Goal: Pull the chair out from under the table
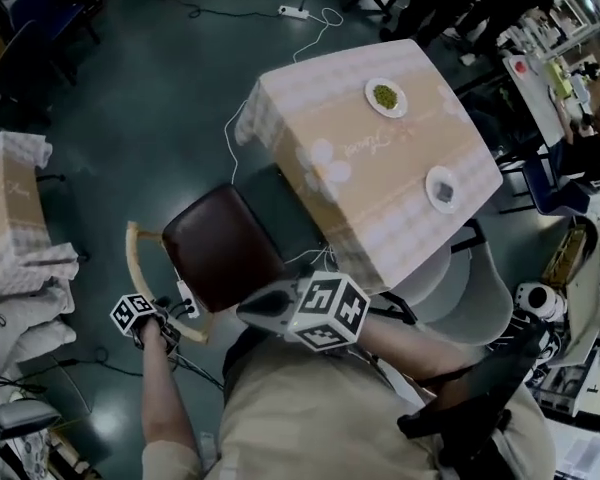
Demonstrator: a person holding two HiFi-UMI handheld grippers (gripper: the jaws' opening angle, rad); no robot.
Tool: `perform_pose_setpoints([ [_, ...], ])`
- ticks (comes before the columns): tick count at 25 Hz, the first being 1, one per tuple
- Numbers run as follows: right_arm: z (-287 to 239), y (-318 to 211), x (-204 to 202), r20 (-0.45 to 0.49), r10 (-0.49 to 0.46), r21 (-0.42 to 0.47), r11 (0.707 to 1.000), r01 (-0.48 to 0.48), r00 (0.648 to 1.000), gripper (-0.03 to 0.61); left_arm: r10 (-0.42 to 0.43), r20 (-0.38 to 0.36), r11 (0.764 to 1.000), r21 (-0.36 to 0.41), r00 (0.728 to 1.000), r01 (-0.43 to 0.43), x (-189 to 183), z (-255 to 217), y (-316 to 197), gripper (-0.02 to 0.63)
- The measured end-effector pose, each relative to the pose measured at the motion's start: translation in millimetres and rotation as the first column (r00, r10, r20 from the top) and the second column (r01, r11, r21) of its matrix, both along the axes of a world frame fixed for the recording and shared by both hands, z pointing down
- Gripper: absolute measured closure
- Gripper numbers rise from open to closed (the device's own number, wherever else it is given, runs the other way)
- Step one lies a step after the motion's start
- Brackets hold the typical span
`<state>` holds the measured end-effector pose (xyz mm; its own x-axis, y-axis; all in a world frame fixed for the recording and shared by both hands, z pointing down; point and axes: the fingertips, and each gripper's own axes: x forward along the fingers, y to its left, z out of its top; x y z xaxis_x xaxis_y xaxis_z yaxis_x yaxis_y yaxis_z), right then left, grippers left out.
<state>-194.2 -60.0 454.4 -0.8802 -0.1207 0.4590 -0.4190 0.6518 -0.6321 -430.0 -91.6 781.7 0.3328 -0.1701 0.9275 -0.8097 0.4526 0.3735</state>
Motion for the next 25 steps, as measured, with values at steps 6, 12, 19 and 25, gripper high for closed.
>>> perform_pose_setpoints([
  [6, -4, 0, 8, 0.016, 0.063, 0.002, 0.998, -0.063, 0.998, 0.571, -0.001, -0.025, 1.0, -0.001, 1.0, 0.001, 3, 0, -1, 0.463],
  [12, -6, -2, 8, 0.02, 0.113, -0.007, 0.994, -0.113, 0.993, 0.571, 0.018, -0.01, 0.999, 0.03, 1.0, -0.018, -1, -12, -6, 0.457],
  [19, -13, -5, 1, 0.083, 0.16, 0.002, 0.987, -0.16, 0.984, 0.571, -0.032, -0.013, 0.982, 0.185, 0.999, 0.034, -14, -47, -15, 0.442],
  [25, -21, -10, -1, 0.175, 0.236, -0.078, 0.971, -0.226, 0.956, 0.571, -0.076, 0.004, 0.936, 0.344, 0.997, 0.07, -24, -91, -26, 0.535],
])
